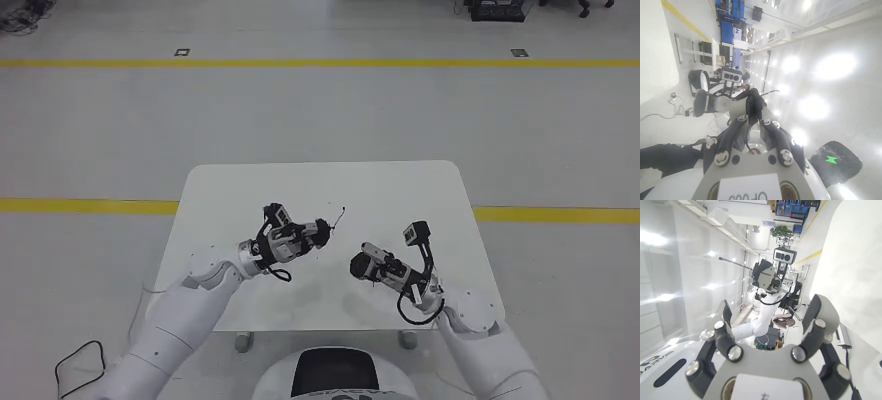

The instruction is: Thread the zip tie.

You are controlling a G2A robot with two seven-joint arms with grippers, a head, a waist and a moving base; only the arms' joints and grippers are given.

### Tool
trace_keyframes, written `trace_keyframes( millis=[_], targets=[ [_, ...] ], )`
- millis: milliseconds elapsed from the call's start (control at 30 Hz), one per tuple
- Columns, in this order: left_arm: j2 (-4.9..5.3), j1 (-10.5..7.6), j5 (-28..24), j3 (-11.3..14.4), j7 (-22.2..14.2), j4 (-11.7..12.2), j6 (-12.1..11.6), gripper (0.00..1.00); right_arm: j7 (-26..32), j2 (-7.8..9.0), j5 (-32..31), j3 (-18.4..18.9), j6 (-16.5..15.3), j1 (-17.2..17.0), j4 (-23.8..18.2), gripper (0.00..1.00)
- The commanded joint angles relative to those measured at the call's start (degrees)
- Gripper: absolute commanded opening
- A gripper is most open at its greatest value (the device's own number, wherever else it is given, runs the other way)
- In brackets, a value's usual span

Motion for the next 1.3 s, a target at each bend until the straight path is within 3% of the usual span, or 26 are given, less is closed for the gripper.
trace_keyframes(
  millis=[0,200,300,600,733,900,967,1167,1267],
  targets=[
    [-0.3,0.28,-5.0,0.7,-3.0,0.9,1.0,0.0,4.5,0.03,5.8,-0.4,0.4,1.1,2.1,1.0],
    [-1.15,-0.4,-11.6,2.8,-8.6,4.4,2.8,0.0,13.2,0.12,14.5,-1.1,1.5,3.8,7.5,1.0],
    [-1.49,-1.11,-12.5,3.5,-8.1,6.1,2.9,0.0,17.2,-0.01,18.8,-2.0,2.2,5.0,9.7,1.0],
    [-1.55,-0.89,-12.8,3.7,-7.2,5.8,3.3,0.0,17.2,-0.01,18.8,-2.0,2.2,5.0,9.7,1.0],
    [-2.14,0.23,-16.8,5.2,-8.9,4.9,4.2,0.0,17.2,-0.25,23.9,-2.8,4.8,5.5,10.6,1.0],
    [-3.16,-0.24,-21.3,7.3,-11.8,7.1,4.9,0.0,23.5,-0.43,30.9,-3.9,9.8,7.6,14.1,1.0],
    [-3.47,-1.03,-21.1,7.8,-12.5,8.0,3.9,0.0,23.7,-0.42,31.0,-3.9,9.8,7.8,14.4,1.0],
    [-3.47,-1.03,-21.1,7.8,-12.5,8.0,3.9,0.0,23.3,-0.44,31.1,-3.9,9.9,7.8,14.3,1.0],
    [-3.66,-0.21,-22.0,8.0,-10.5,6.7,3.8,0.0,23.1,-0.69,34.8,-4.5,12.0,7.8,14.1,1.0]
  ],
)
